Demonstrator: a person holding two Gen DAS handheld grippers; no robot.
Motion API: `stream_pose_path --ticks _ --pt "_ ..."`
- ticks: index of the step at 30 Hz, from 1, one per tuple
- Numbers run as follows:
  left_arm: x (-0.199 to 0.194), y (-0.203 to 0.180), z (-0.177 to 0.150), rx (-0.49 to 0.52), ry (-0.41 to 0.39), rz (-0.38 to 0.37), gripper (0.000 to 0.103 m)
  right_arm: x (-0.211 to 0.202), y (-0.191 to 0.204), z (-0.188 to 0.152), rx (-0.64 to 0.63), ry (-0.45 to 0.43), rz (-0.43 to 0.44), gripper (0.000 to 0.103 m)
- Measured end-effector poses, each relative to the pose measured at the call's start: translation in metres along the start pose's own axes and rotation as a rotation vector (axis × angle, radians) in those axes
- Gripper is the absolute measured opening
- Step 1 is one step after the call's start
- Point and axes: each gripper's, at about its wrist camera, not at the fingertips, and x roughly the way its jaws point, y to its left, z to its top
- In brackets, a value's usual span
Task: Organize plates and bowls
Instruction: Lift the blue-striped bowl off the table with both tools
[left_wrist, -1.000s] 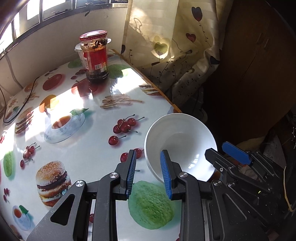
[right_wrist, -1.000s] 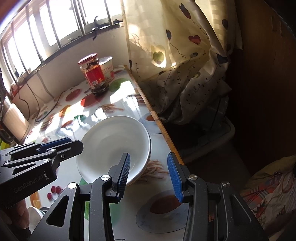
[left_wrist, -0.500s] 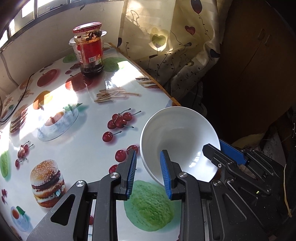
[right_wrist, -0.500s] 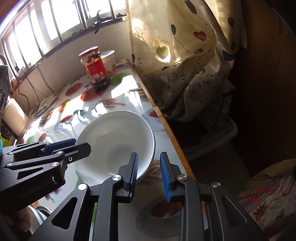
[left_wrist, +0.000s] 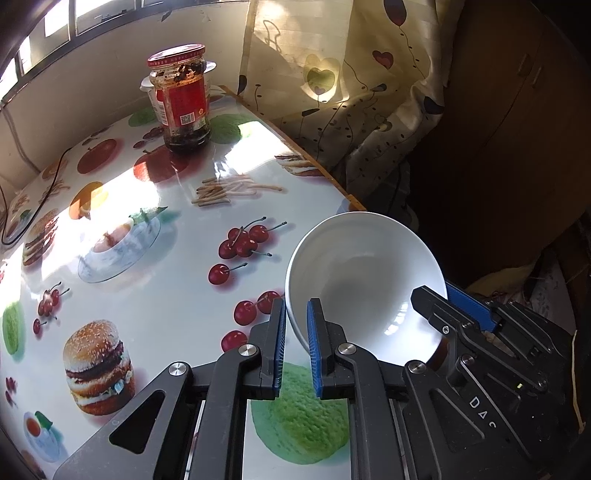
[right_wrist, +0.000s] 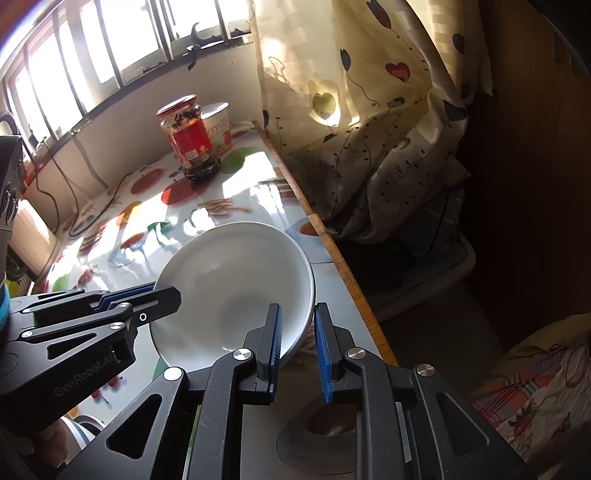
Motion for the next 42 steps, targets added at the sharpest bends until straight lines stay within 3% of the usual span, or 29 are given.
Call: stream_pose_path --ticks 15,42 --pt "-0.014 0.003 -0.003 -0.003 -0.027 -0.005 0.012 -0.007 -0.002 0.001 0.001 -0.007 0.009 0.016" --pt "-0.078 0.016 -0.036 -0.017 -0.131 -0.018 0.012 -0.073 0.035 -0.021 -0.018 -0.098 0.039 0.016"
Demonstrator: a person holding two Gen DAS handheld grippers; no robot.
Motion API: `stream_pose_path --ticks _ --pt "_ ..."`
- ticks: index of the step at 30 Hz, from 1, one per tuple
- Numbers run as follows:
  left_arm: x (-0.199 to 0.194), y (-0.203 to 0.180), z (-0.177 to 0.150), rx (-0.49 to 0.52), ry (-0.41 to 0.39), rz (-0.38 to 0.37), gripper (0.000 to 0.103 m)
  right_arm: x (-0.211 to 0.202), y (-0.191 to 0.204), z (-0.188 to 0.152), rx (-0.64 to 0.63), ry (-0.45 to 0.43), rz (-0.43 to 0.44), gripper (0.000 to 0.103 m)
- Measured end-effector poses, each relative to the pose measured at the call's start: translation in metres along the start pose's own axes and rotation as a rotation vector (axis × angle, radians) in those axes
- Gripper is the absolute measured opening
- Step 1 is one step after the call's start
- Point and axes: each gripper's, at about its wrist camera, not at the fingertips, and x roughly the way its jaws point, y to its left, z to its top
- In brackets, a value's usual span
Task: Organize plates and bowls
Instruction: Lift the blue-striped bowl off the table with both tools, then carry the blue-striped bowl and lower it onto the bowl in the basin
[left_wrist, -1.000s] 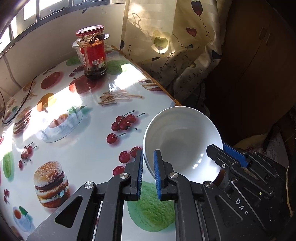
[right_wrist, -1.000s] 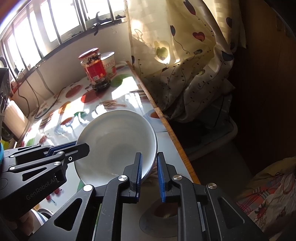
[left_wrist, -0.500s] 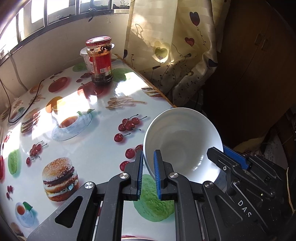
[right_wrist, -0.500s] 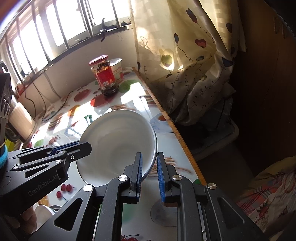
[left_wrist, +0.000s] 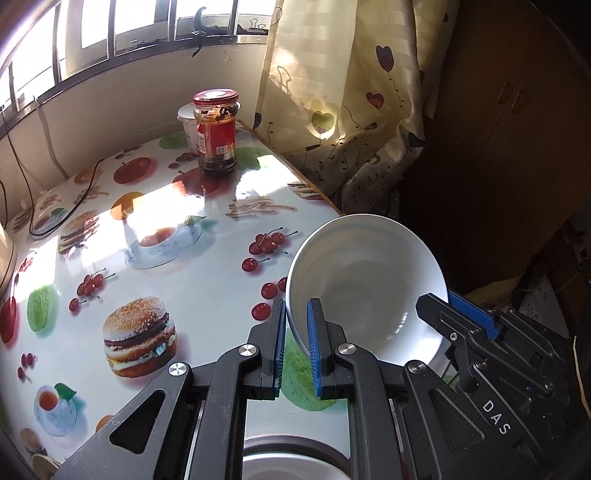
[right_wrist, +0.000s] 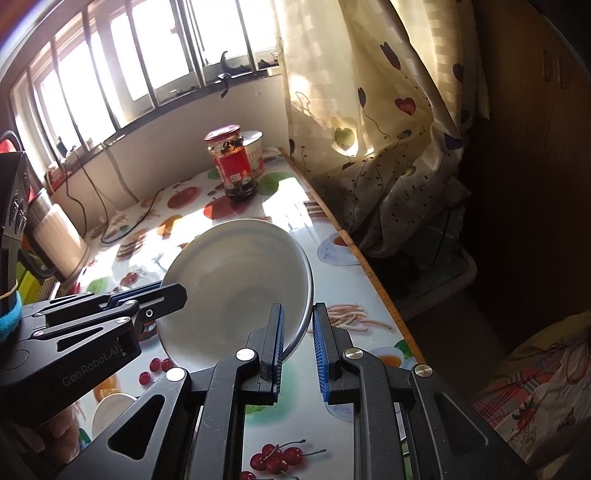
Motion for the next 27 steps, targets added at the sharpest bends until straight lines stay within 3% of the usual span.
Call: stream_pose_path --ticks 27 --pt "-0.066 0.023 -0.046 -0.032 -0.073 -0.001 0.012 -0.057 0.048 -0.035 -0.048 -0.043 0.037 0.016"
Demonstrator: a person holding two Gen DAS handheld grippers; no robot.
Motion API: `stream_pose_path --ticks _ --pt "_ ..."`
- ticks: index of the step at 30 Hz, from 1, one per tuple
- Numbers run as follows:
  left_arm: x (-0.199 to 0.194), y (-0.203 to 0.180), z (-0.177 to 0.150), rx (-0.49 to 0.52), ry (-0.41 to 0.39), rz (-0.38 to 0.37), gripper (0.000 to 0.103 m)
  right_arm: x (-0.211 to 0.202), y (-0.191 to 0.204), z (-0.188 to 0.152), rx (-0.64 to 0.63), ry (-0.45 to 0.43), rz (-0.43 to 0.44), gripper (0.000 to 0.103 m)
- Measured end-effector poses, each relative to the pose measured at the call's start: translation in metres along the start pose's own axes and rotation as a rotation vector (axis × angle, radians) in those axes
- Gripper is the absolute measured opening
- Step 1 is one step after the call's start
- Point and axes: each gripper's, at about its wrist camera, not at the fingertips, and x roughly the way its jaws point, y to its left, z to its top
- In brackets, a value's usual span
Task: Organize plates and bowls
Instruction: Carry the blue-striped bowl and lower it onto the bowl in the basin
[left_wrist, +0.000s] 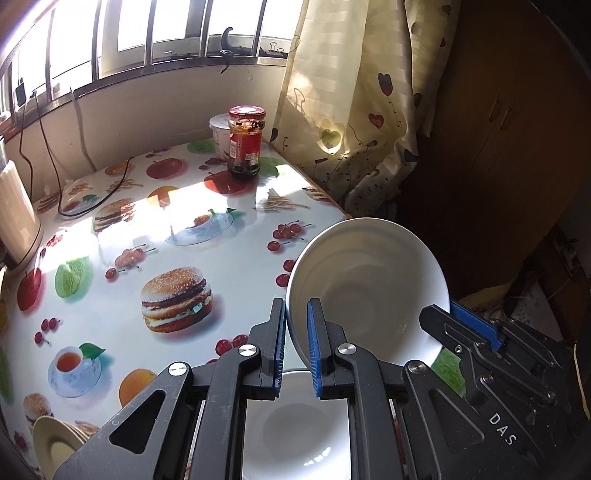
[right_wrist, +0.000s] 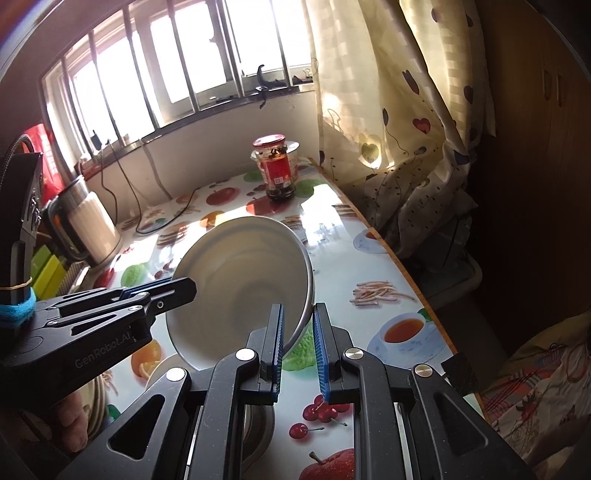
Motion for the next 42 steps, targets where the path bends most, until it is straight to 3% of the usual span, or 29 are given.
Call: stream_pose_path --ticks 16,42 --pt "-0.028 0.017 -0.025 -0.038 -0.027 0.002 0.012 -0.017 0.023 -0.023 -0.021 -0.002 0.036 0.016" --pt "-0.035 0.043 -0.066 -0.1 0.011 0.017 0.012 -0.015 0.048 -0.057 -0.054 0.05 0.071 0.016"
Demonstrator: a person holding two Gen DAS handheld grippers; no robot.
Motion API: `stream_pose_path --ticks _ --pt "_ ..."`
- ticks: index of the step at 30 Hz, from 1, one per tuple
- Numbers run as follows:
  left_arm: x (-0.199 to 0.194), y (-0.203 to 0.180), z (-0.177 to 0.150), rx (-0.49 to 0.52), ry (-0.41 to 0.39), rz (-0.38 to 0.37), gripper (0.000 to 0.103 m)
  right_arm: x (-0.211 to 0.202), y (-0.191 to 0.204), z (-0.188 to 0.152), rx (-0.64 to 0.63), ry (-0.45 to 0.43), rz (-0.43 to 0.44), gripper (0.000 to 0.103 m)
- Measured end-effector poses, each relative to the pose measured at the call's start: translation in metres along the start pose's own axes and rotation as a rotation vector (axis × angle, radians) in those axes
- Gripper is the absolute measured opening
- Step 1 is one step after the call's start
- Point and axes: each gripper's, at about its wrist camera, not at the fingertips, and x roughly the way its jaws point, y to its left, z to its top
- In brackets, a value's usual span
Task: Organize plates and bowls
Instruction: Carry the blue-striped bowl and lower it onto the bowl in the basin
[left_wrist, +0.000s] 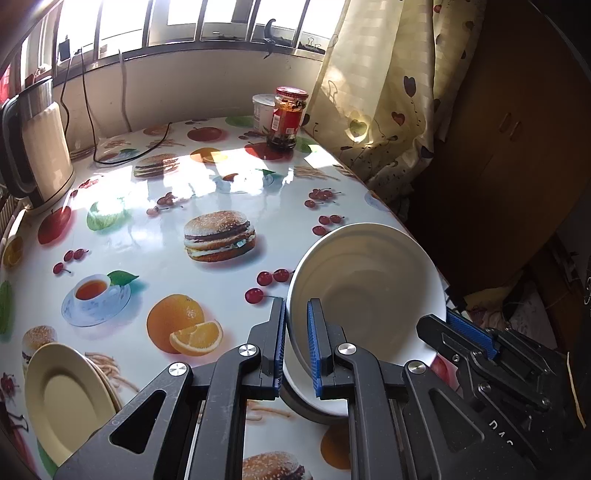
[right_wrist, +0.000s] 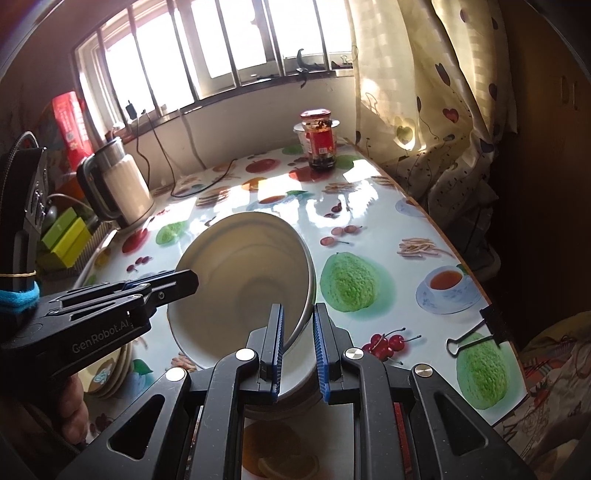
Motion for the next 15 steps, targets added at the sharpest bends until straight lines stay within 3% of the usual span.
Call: stream_pose_path --ticks 15 --pt "0.01 0.004 -0.011 -0.01 0.039 0.01 0.012 0.011 0.0 -0.013 0.004 0.043 0.009 0.016"
